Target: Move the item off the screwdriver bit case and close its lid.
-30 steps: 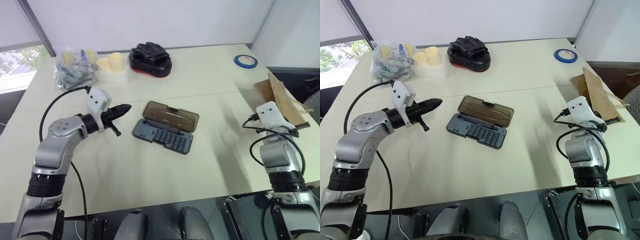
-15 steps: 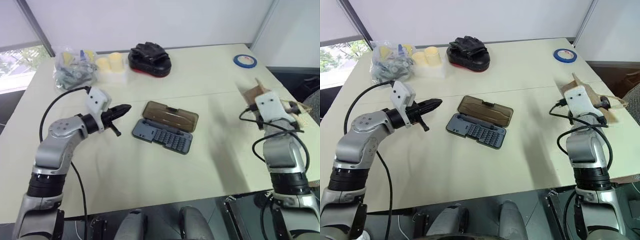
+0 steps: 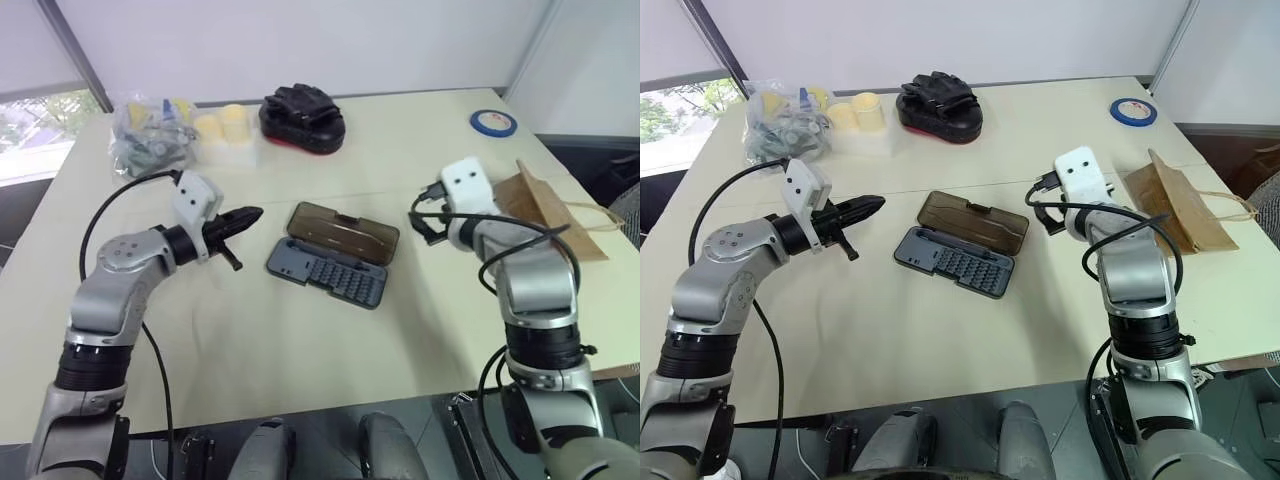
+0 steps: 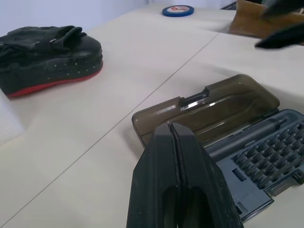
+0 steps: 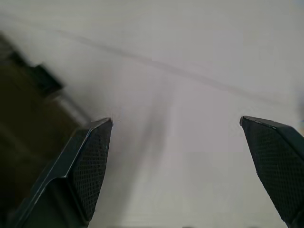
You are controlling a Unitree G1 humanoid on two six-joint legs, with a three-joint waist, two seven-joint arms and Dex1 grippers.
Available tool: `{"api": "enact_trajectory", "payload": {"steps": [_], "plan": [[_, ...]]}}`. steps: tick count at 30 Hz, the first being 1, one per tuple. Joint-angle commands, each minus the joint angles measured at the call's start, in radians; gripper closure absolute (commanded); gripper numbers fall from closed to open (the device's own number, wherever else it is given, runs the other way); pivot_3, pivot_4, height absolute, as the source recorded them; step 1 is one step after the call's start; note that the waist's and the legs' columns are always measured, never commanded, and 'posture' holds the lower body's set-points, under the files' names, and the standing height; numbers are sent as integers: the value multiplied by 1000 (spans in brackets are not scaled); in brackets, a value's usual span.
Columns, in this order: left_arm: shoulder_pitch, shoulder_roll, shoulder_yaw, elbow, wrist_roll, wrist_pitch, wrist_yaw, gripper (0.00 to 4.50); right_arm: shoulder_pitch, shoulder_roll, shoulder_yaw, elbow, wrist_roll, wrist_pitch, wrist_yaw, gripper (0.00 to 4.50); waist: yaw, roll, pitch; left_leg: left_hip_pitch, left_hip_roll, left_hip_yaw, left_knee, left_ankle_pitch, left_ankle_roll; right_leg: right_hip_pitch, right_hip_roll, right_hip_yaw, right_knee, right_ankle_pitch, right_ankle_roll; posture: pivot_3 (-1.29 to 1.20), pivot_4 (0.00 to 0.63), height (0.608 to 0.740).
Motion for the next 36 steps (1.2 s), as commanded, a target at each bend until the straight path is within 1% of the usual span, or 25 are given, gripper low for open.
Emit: {"api": "enact_trajectory", "payload": {"steps": [1, 8, 17, 18, 19, 20, 21, 22, 24, 25, 27, 36], "plan": [[-11, 7, 19, -24, -3, -10, 3, 4500, -2, 5, 9, -18, 31, 4, -8, 44, -1, 0, 0, 0, 0, 0, 0, 0, 0, 0, 0, 0, 0, 0, 0, 0, 150, 740], [0, 9, 22, -41, -7, -3, 8, 4500, 1, 39, 37, 32, 69, -8, -33, 44, -1, 0, 0, 0, 0, 0, 0, 0, 0, 0, 0, 0, 0, 0, 0, 0, 150, 740], [3, 7, 20, -51, -7, 0, 12, 4500, -10, 47, 63, 200, 57, -142, -91, 44, -2, 0, 0, 0, 0, 0, 0, 0, 0, 0, 0, 0, 0, 0, 0, 0, 150, 740], [5, 6, 19, -54, -7, 1, 14, 4500, -10, 48, 63, 215, 59, -151, -94, 548, -2, 0, 0, 0, 0, 0, 0, 0, 0, -1, 0, 0, 0, 0, 0, 0, 150, 740], [7, 5, 19, -56, -7, 1, 15, 4500, -10, 49, 63, 228, 61, -160, -98, 807, -2, 0, 0, 0, 0, 0, 0, 0, 0, -1, 0, 0, 0, 0, 0, 0, 150, 740], [8, 4, 19, -57, -7, 1, 17, 4500, -9, 49, 69, 241, 57, -171, -104, 1323, -2, 0, 0, 0, 0, 0, 0, 0, 0, -1, 0, 0, 0, 0, 0, 0, 150, 740], [11, 3, 19, -61, -7, 2, 19, 4500, -11, 38, 95, 253, 39, -181, -107, 1737, -1, 0, 0, 0, 0, 0, 0, 0, 0, -1, 0, 0, 0, 0, 0, 0, 150, 740], [14, 3, 19, -64, -7, 2, 21, 4500, -10, 37, 104, 261, 34, -191, -112, 2318, 0, 0, 0, 0, 0, 0, 0, 0, 0, 0, 0, 0, 0, 0, 0, 0, 150, 740], [20, 3, 21, -73, -9, 7, 27, 4500, -10, 38, 110, 267, 36, -191, -114, 3248, 2, 0, 0, 0, 0, 0, 0, 0, 0, 0, 0, 0, 0, 0, 0, 0, 150, 740], [22, 3, 22, -74, -9, 7, 28, 4500, -10, 38, 113, 269, 40, -194, -111, 3893, 2, 0, 0, 0, 0, 0, 0, 0, 0, 0, 0, 0, 0, 0, 0, 0, 150, 740], [26, 5, 24, -77, -9, 8, 30, 4500, -7, 37, 120, 267, 42, -193, -109, 4455, 0, 0, 0, 0, 0, 0, 0, 0, 0, 0, 0, 0, 0, 0, 0, 0, 150, 740], [14, 7, 31, -57, -2, -7, 38, 4500, -14, 18, 166, 253, 42, -196, -65, 4455, -3, 0, 0, 1, 0, 0, 0, 0, 0, 0, 0, 0, 1, 0, 0, 0, 150, 740]]}}
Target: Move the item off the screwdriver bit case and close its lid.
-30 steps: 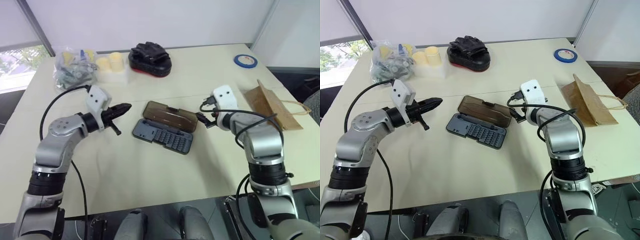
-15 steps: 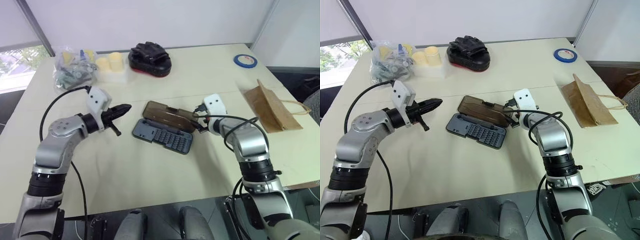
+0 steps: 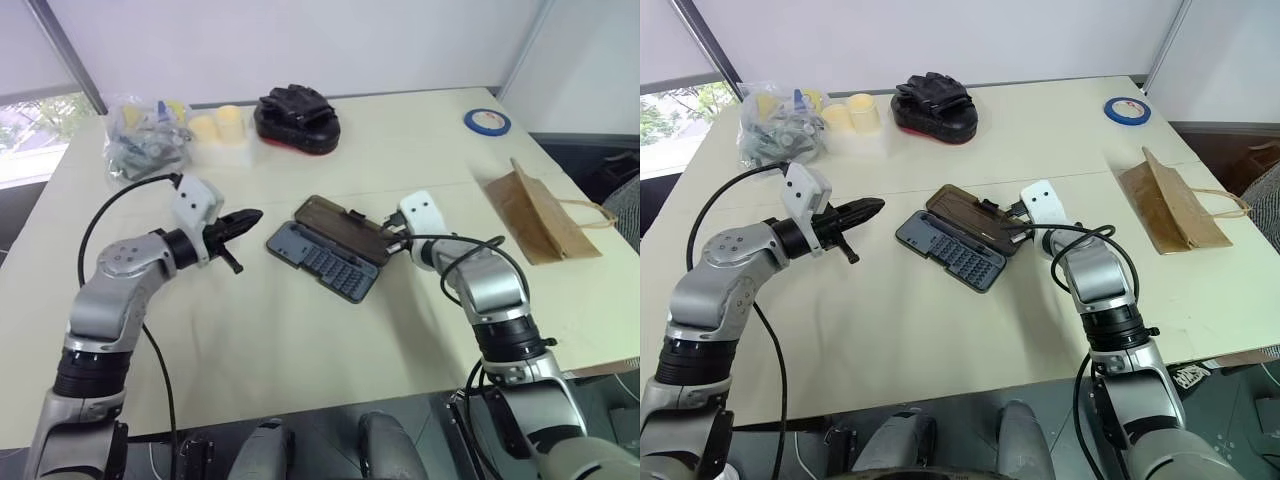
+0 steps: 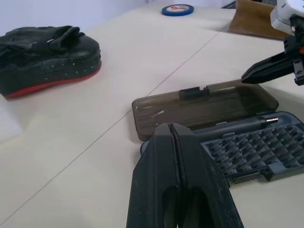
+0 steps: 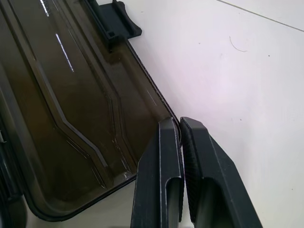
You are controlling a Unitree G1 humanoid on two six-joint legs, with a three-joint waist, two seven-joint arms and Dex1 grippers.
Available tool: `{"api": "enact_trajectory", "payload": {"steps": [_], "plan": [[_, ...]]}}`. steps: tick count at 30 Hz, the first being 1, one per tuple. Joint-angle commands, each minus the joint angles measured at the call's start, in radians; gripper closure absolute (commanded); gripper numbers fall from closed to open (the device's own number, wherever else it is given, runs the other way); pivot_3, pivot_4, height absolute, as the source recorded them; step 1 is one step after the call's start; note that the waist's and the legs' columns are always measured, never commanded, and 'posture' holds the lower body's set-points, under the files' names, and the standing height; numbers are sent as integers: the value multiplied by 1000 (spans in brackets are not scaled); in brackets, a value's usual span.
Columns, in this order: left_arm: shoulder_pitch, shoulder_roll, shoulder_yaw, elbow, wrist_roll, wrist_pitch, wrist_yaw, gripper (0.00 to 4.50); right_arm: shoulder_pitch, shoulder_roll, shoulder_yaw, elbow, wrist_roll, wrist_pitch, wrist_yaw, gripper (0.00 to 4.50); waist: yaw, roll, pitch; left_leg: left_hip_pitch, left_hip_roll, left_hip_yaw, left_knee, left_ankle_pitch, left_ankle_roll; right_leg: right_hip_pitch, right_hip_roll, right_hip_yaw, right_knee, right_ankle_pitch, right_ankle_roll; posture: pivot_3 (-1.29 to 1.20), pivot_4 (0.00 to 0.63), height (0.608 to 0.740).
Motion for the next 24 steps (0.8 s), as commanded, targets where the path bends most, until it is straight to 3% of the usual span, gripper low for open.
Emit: {"api": "enact_trajectory", "payload": {"steps": [1, 10, 17, 19, 24], "plan": [[-15, 6, 28, -15, -1, -23, 4, 4500, -12, -14, 42, -21, -1, -8, 35, 4455, 0, 0, 0, 0, 0, 0, 0, 0, 0, 0, 0, 0, 0, 0, 0, 0, 150, 740], [-42, 8, 23, 21, 4, -41, -5, 4500, -47, -123, 250, -40, -30, -206, 282, 4455, -13, 0, 0, 0, 0, 0, -1, 0, 0, -1, 0, 0, 0, 0, 0, 0, 150, 740], [-70, 4, 15, 57, 12, -65, -13, 4500, -167, -224, 399, 90, -130, -634, 536, 4455, -26, 0, 0, 0, 1, 0, -2, 0, 0, -2, 0, -1, -1, 0, 0, 0, 150, 740], [-73, 2, 12, 61, 13, -69, -13, 4500, -190, -224, 404, 141, -146, -709, 563, 4455, -23, 0, 0, 0, 1, 0, -2, 0, 0, -2, 0, -1, -1, 0, 0, 0, 150, 740], [-63, -5, 16, 46, 14, -71, -7, 4500, -253, -171, 379, 306, -193, -671, 540, 4455, -17, 0, 0, -1, 0, -1, -1, 0, 0, -1, 0, -1, -1, 0, 0, 0, 150, 740]]}}
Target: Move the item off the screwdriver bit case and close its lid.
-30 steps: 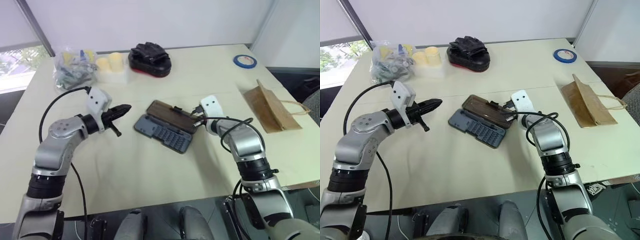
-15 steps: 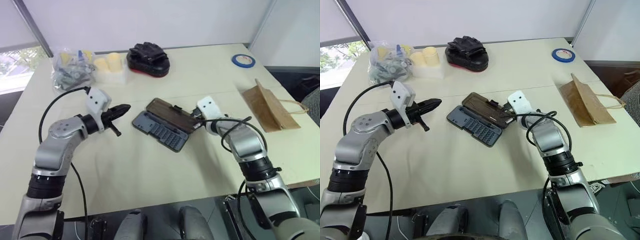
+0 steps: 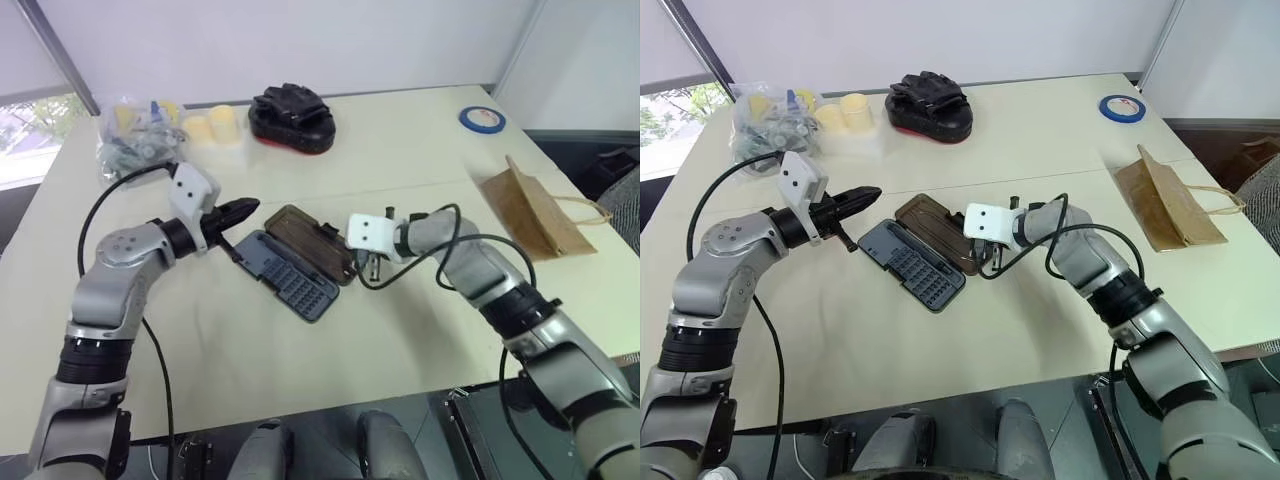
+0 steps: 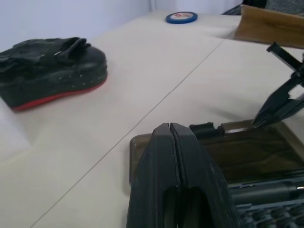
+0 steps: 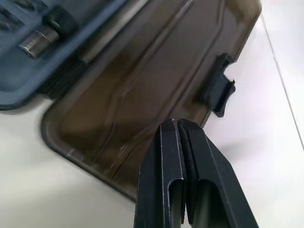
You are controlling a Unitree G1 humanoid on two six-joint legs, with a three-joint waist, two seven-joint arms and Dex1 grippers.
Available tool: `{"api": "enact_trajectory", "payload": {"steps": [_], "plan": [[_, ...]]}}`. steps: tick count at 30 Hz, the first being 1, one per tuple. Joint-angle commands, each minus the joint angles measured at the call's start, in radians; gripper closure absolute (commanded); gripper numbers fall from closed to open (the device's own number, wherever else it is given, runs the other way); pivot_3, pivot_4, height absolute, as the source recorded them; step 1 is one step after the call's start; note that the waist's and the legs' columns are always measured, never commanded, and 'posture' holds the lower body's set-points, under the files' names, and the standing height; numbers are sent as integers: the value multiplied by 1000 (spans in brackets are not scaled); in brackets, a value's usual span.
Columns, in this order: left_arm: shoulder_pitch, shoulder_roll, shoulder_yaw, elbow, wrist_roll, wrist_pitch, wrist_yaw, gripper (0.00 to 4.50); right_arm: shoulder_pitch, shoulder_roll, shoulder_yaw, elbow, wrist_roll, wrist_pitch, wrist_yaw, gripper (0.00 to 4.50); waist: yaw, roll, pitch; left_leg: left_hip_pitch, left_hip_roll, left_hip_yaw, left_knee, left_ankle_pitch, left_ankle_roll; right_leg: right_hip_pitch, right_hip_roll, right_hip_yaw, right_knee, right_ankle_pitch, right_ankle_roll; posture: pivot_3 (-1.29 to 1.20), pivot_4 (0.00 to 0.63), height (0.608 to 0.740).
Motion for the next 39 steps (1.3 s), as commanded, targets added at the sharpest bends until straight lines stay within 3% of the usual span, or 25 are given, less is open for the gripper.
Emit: {"api": "enact_trajectory", "payload": {"steps": [1, 3, 7, 12, 16, 18, 25, 36, 39], "plan": [[-1, 1, 21, -34, -1, -24, 3, 4500, -32, 23, -57, 39, -17, 58, -26, 4455, 2, 0, 0, 0, 0, 0, 0, 0, 0, 0, 0, 0, 0, 0, 0, 0, 150, 740], [5, 1, 24, -40, -1, -22, 3, 4500, -34, 46, -111, 12, 6, 146, -52, 4455, 1, 0, 0, 0, 0, -1, 0, 0, 0, 0, 0, 0, 0, 0, 0, 0, 150, 740], [8, 0, 23, -46, -1, -16, 3, 4500, -30, 79, -214, -114, 60, 378, -70, 2557, 3, 0, 0, -1, 0, -1, 0, 0, 0, 0, 0, 0, 0, 0, 0, 0, 150, 740], [1, -5, 17, -38, 1, -18, -1, 4500, -77, 165, -375, -296, 157, 808, -140, 126, -1, 0, 0, -1, 0, -2, 0, 0, 0, -1, 0, 0, 1, 0, 0, 0, 150, 740], [-11, -6, 11, -22, 4, -24, -11, 4500, -119, 254, -479, -365, 163, 1188, -271, 126, -1, 0, 0, -1, 0, -2, -1, 0, 0, -2, 0, 0, 2, 0, 0, 0, 150, 740], [-17, -10, 6, -13, 9, -27, -13, 4500, -118, 288, -495, -384, 165, 1290, -322, 126, 2, 0, 0, -1, 0, -2, 0, 0, 0, -2, -1, 0, 2, 0, 0, 0, 150, 740], [-28, -20, -4, -3, 14, -31, -21, 4500, -27, 399, -519, -355, 139, 1316, -517, 126, -3, 1, 0, -2, -1, -2, 0, 0, 0, -3, -1, 0, 3, 0, 0, 0, 150, 740], [-9, -16, 3, -28, 15, -24, -14, 4500, 11, 410, -514, -331, 172, 1316, -640, 126, -4, 1, 0, -2, -1, -1, 0, 0, 0, -7, -2, 0, 13, 0, 0, 0, 150, 740], [-3, -13, 7, -33, 14, -23, -13, 4500, 21, 396, -492, -334, 185, 1316, -650, 1464, -4, 1, 0, -2, -1, -1, 0, 0, 0, -7, -2, 1, 13, 0, 0, 0, 150, 740]]}}
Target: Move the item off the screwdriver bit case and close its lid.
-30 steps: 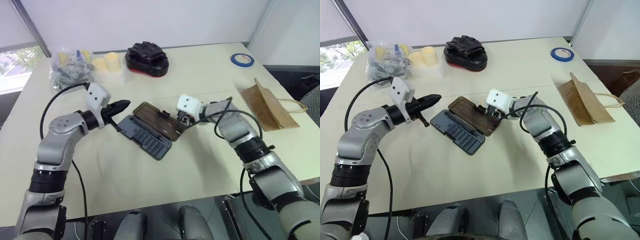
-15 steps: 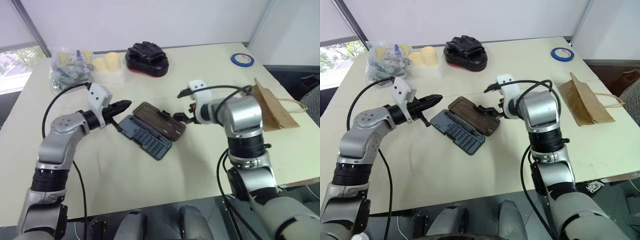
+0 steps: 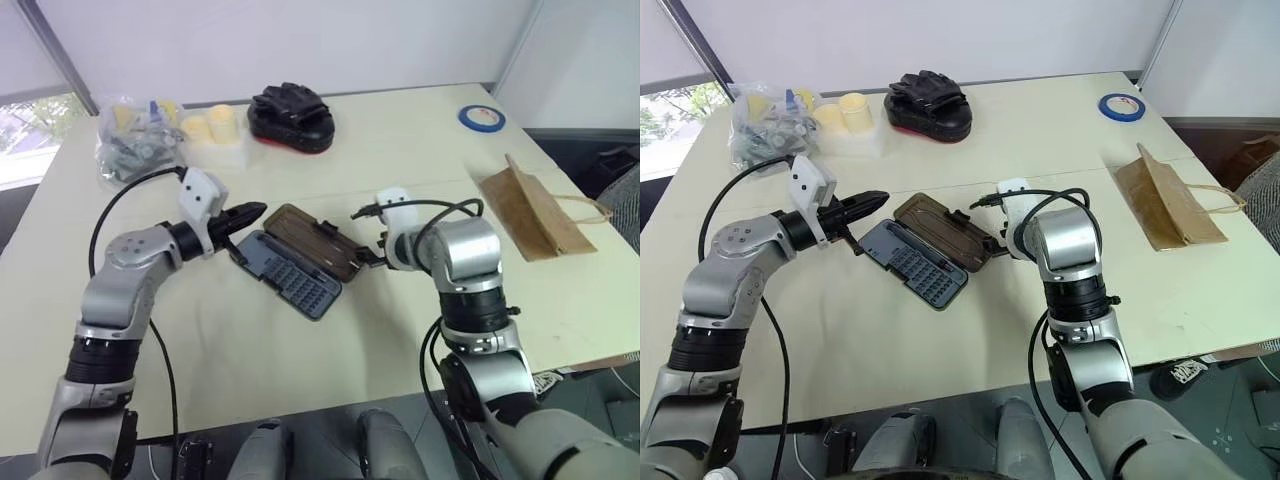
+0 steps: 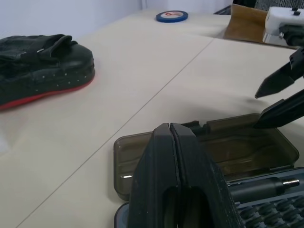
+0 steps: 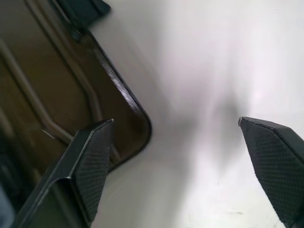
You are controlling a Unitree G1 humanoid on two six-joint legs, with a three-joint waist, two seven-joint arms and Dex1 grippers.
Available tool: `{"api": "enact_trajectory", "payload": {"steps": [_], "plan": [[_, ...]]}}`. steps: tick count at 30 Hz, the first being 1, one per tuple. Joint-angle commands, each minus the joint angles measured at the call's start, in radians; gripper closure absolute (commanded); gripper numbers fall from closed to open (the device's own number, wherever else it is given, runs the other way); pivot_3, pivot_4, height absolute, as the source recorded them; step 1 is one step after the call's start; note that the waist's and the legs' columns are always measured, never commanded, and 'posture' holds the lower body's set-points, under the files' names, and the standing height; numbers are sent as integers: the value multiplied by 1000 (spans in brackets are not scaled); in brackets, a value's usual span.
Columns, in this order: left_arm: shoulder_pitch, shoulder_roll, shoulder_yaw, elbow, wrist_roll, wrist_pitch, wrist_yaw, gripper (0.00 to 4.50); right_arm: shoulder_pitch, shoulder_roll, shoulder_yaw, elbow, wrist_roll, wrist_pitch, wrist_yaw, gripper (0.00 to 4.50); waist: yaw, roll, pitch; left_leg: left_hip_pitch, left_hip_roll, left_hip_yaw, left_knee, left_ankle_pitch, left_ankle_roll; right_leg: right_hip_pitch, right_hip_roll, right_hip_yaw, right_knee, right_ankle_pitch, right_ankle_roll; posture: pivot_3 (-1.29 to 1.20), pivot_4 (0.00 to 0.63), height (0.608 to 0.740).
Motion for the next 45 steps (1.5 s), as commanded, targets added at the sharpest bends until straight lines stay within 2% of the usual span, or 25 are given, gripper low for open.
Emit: {"api": "enact_trajectory", "payload": {"steps": [1, 5, 6, 15, 19, 25, 30, 37, 45], "plan": [[-2, 13, 23, -39, 3, -20, 6, 4500, 4, -27, 42, -23, 22, 7, -16, 1984, 0, 0, 0, 0, 0, 0, 0, 0, 0, 0, 0, 0, 0, 0, 0, 0, 150, 740], [1, 15, 26, -43, 4, -19, 9, 4500, 18, -47, 92, -32, 46, 7, -18, 4079, 3, 0, 0, 0, 0, -1, 0, 0, 0, 1, 0, 0, 0, 0, 0, 0, 150, 740], [2, 14, 26, -44, 4, -19, 11, 4500, 20, -49, 98, -33, 50, 7, -20, 4460, 4, 0, 0, 0, 0, -1, 0, 0, 0, 1, 0, 0, 0, 0, 0, 0, 150, 740], [17, 16, 32, -57, 1, -18, 24, 4500, 19, -89, 148, -31, 86, 7, -24, 4460, 4, 0, 0, 1, -1, -1, 1, 0, 0, 2, 0, 0, 0, 0, 0, 0, 150, 740], [12, 12, 32, -52, 3, -21, 31, 4500, 4, -150, 249, -36, 129, -55, 42, 4460, 6, 0, 0, 1, -1, -1, 1, 0, 0, 2, 0, 0, 0, 0, 0, 0, 150, 740], [9, 8, 27, -47, 5, -27, 35, 4500, -26, -285, 420, 13, 150, -343, 239, 4460, 0, -1, 0, 2, -1, 0, 1, 0, 0, 2, 0, 0, -2, 0, 0, 0, 150, 740], [1, 5, 21, -36, 8, -35, 36, 4500, -95, -383, 546, 169, 66, -664, 434, 4460, -3, -1, 0, 3, 1, 1, 0, 0, 0, 2, 1, 0, -3, 0, 0, 0, 150, 740], [-4, -3, 17, -23, 15, -56, 40, 4500, -166, -383, 597, 392, -42, -900, 574, 4460, 0, -1, 0, 3, 1, 2, 1, 0, 0, 2, 1, 0, -3, 0, 0, 0, 150, 740], [-1, -6, 22, -24, 21, -64, 44, 4500, -146, -416, 652, 424, -191, -1284, 708, 4460, 0, -1, 0, 3, 1, 1, 1, 0, 0, 2, 1, 0, -4, 0, 0, 0, 150, 740]]}}
